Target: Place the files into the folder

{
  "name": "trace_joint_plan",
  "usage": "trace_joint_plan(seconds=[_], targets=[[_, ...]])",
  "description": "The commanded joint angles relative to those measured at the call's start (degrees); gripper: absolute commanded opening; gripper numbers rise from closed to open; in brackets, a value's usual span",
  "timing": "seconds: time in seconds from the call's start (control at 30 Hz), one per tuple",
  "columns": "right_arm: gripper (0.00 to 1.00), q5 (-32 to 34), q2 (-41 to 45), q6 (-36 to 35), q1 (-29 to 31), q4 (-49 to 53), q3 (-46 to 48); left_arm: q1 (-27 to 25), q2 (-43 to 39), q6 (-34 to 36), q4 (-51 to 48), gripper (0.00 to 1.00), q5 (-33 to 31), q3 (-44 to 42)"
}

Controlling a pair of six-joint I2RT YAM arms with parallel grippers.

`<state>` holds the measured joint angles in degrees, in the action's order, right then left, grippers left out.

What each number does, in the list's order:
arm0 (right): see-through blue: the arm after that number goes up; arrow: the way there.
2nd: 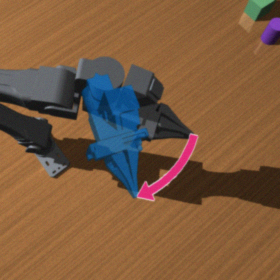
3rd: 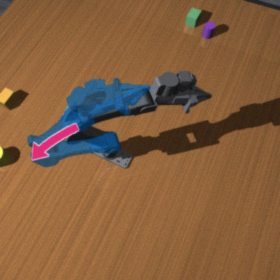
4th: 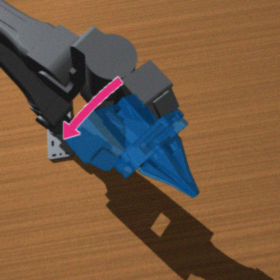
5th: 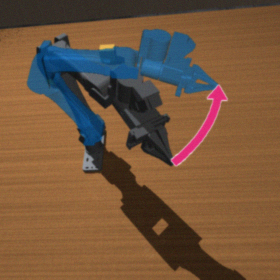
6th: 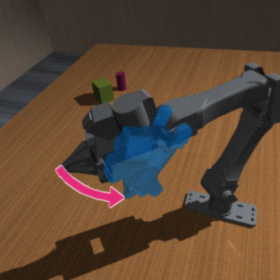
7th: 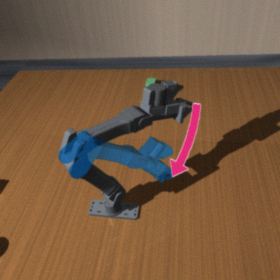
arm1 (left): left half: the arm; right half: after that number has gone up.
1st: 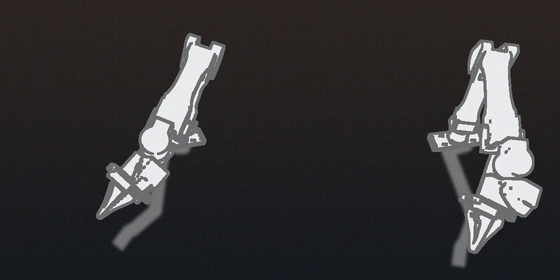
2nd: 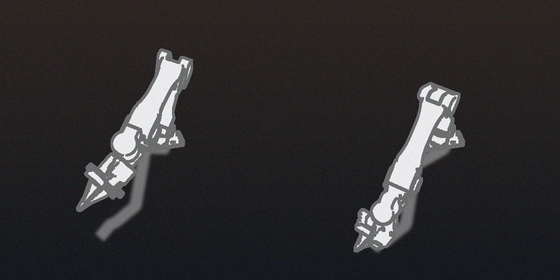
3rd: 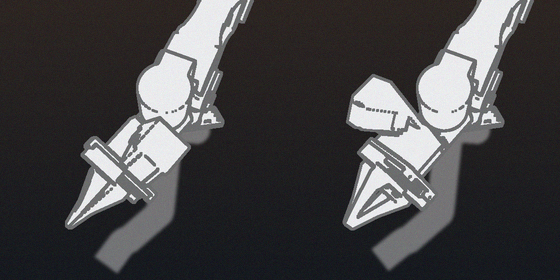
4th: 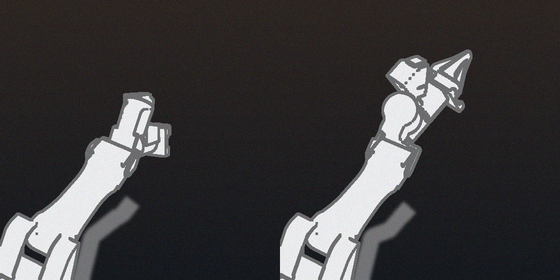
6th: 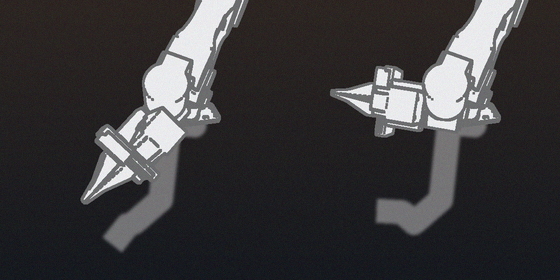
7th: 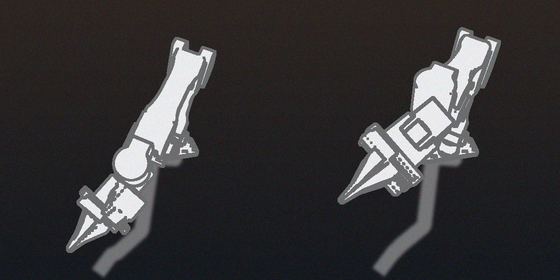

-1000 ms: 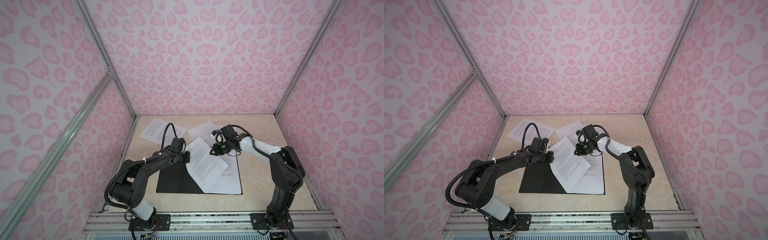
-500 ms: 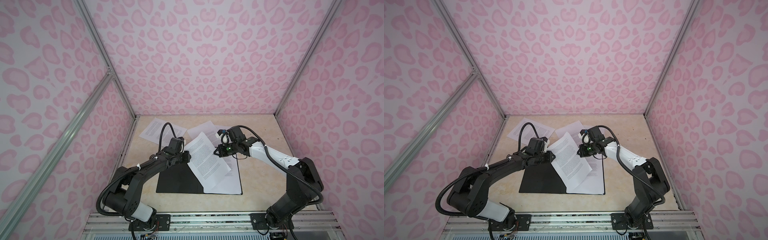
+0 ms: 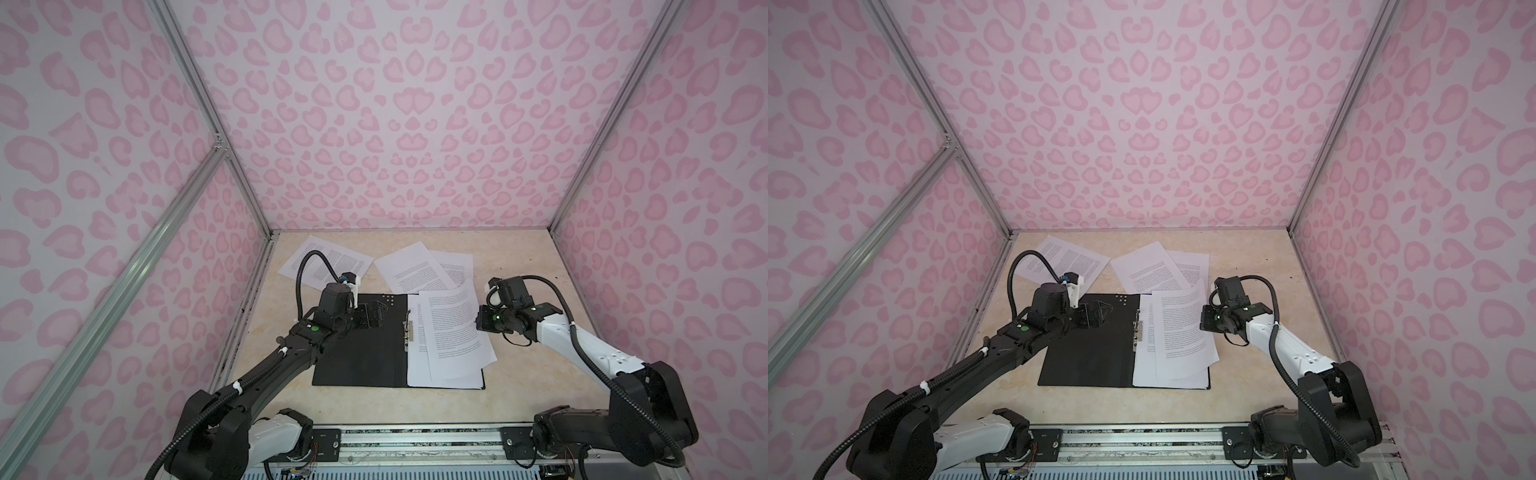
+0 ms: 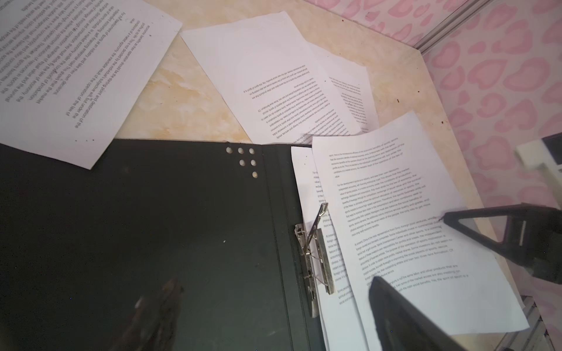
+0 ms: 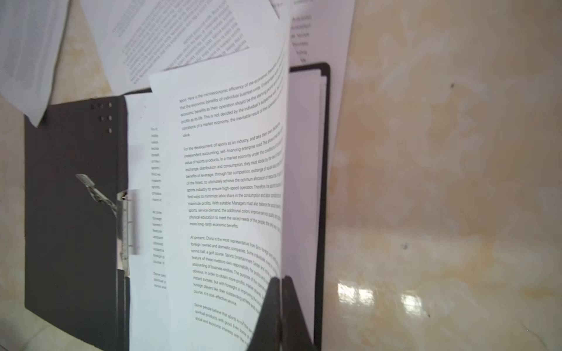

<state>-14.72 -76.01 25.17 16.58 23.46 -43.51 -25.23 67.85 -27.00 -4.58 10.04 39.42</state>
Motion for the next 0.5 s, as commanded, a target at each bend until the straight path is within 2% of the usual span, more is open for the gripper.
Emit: trace_joint_plan(seconds=[0.0,0.33,0.47], targets=[[0.0,0.92,0.02,2.78,-0.05,-4.78,2.07,-0.24,-0.1,-0.33,1.36,0.97,-0.46,0.09],[0.0,2.01,1.4,9.56,4.79,-7.12,2.83,-0.78,1.51,-0.42,1.31,0.97,1.34,0.74],[0.0,4.36,3.03,12.11,6.95,-8.0,4.17,-0.87,1.45,-0.42,1.4,0.97,1.38,0.7]])
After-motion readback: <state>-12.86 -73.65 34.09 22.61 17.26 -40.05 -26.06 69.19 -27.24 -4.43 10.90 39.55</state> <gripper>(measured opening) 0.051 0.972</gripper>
